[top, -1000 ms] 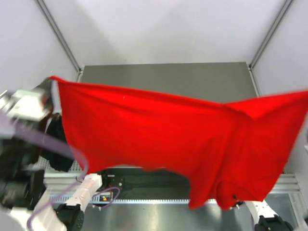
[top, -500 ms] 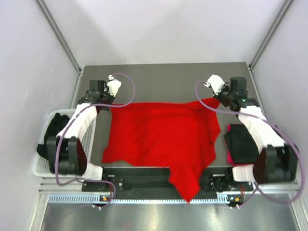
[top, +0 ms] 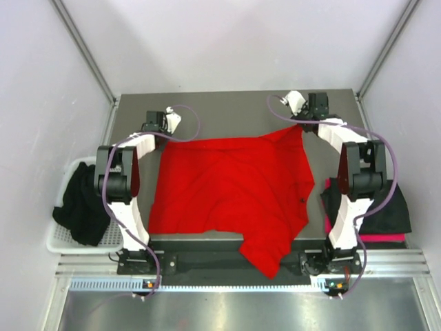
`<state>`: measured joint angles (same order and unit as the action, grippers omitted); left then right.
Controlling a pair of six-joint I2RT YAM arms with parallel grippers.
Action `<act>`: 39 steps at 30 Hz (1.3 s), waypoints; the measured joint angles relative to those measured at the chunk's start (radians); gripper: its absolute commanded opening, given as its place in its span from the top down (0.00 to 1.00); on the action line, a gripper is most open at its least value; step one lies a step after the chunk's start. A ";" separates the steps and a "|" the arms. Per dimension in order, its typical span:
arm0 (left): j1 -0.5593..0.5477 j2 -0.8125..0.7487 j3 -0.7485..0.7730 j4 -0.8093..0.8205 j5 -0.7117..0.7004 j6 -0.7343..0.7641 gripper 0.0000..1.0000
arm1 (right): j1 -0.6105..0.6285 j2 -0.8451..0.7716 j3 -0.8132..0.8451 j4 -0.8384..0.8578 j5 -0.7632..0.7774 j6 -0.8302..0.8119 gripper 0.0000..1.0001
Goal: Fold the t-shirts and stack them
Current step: Flatten the tshirt out
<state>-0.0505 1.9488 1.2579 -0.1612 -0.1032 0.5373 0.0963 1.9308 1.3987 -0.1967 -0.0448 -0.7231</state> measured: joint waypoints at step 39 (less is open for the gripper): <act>-0.009 0.127 0.232 0.192 -0.078 -0.086 1.00 | 0.026 0.256 0.413 -0.098 0.071 0.118 1.00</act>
<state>-0.0597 2.0762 1.4899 0.0303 -0.1814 0.4511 0.1226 2.1864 1.8114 -0.2951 0.0261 -0.6052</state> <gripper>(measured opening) 0.011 0.007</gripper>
